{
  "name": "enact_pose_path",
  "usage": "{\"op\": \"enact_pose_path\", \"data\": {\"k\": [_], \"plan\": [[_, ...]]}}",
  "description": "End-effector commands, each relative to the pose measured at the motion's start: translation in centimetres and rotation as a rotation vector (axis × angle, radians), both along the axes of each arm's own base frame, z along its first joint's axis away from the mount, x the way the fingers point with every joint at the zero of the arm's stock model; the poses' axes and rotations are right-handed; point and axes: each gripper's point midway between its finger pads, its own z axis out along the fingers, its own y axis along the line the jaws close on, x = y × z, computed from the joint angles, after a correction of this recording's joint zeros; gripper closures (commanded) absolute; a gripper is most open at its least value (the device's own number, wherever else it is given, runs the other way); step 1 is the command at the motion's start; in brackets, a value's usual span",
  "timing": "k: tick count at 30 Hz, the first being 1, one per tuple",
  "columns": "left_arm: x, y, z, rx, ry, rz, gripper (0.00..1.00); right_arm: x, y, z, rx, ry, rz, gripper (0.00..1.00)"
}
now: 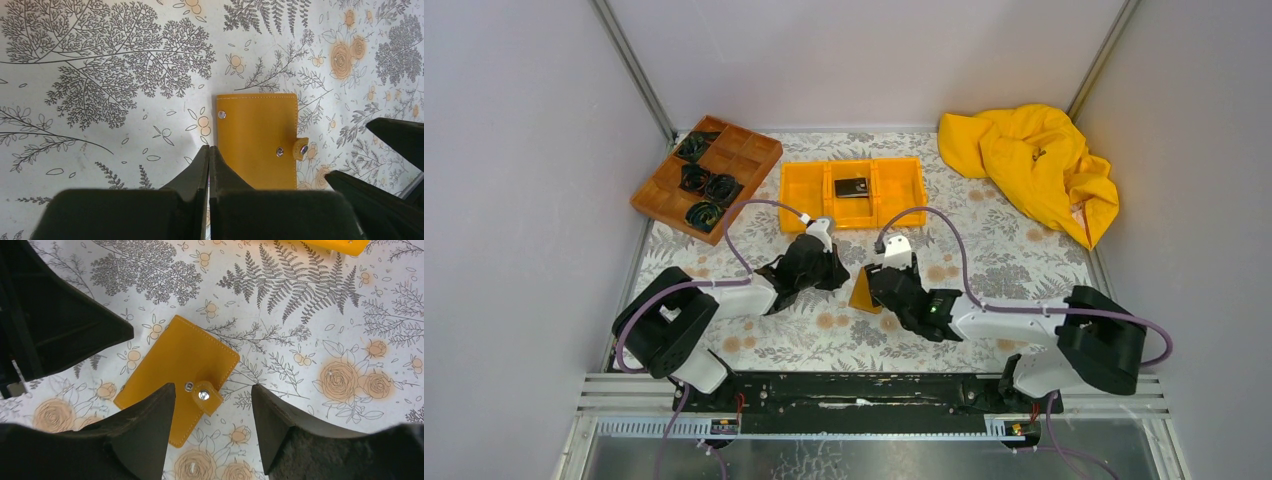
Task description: Take the credit cards out of the card holder
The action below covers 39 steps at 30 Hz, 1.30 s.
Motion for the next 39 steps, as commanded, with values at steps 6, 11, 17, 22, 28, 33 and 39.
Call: {"op": "enact_pose_path", "data": {"k": [6, 11, 17, 22, 28, 33, 39], "plan": [[1.4, 0.3, 1.9, 0.003, -0.080, 0.027, 1.00, 1.7, 1.0, -1.6, -0.003, -0.054, -0.073, 0.43], [1.3, 0.4, 2.1, 0.001, -0.084, 0.030, 1.00, 1.5, 1.1, -3.1, 0.005, -0.030, -0.075, 0.44], [1.4, 0.6, 1.7, 0.012, -0.072, 0.033, 1.00, 1.3, 1.2, -4.1, 0.001, -0.005, -0.091, 0.50], [1.5, 0.7, 1.9, 0.007, -0.076, 0.044, 1.00, 1.0, 0.2, -4.5, 0.012, 0.011, -0.140, 0.50], [1.5, 0.9, 1.9, 0.006, -0.078, 0.050, 1.00, 0.9, -1.4, -4.4, 0.000, 0.013, -0.232, 0.84], [1.5, 1.0, 2.1, 0.001, -0.081, 0.056, 1.00, 0.7, -2.2, -3.8, 0.008, 0.009, -0.255, 0.99], [1.6, 1.1, 2.5, -0.014, -0.096, 0.060, 1.00, 0.7, -2.5, -1.0, 0.042, -0.018, -0.247, 1.00]]}}
